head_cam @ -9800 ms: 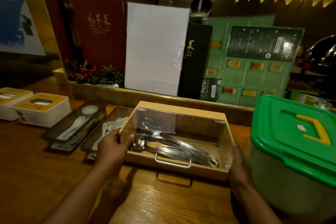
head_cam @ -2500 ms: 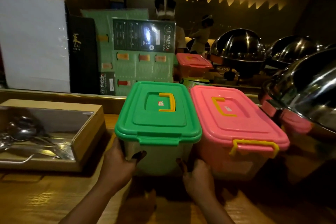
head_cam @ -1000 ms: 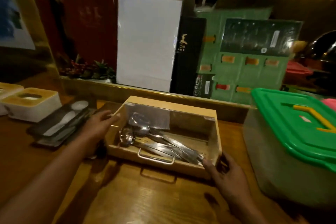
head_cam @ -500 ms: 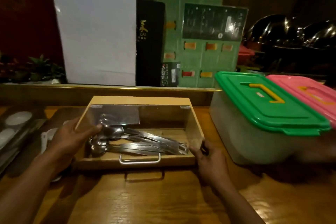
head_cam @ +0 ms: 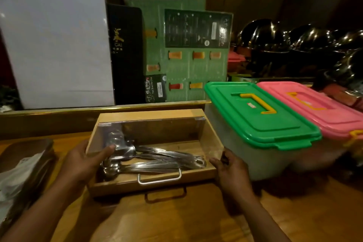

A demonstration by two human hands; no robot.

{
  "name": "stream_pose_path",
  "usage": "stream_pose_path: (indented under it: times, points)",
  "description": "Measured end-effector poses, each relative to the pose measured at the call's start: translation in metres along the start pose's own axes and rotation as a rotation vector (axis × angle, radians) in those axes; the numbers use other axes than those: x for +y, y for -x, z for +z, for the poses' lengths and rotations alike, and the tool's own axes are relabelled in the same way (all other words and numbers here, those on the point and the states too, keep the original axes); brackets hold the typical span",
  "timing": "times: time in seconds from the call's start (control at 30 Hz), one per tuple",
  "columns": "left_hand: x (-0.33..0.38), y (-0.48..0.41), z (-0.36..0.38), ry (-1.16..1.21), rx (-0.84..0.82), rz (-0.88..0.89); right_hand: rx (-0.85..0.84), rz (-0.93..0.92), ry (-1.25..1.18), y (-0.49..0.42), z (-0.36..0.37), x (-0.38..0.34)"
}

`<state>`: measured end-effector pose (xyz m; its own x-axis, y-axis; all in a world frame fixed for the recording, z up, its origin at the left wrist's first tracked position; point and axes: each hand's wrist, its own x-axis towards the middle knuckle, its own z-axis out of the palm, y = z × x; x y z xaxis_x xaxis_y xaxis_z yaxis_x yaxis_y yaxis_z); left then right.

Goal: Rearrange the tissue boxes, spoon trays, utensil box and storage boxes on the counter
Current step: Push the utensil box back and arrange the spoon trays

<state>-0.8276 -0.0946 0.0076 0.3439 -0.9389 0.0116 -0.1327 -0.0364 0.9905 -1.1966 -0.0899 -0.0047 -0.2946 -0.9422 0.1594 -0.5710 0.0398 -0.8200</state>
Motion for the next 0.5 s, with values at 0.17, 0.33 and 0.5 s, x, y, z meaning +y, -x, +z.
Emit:
stream_pose_path:
  times: [0.17, 0.33, 0.5]
  points:
    - [-0.002, -0.005, 0.01, -0.009, 0.017, 0.002, 0.204, -0.279, 0.517, 0.002, 0.001, 0.007]
    - [-0.005, -0.007, 0.01, 0.005, 0.02, -0.017, 0.242, -0.411, 0.663, 0.006, -0.006, 0.007]
    - [-0.003, -0.004, 0.019, 0.036, 0.024, 0.009, 0.183, -0.426, 0.671, 0.006, -0.007, 0.004]
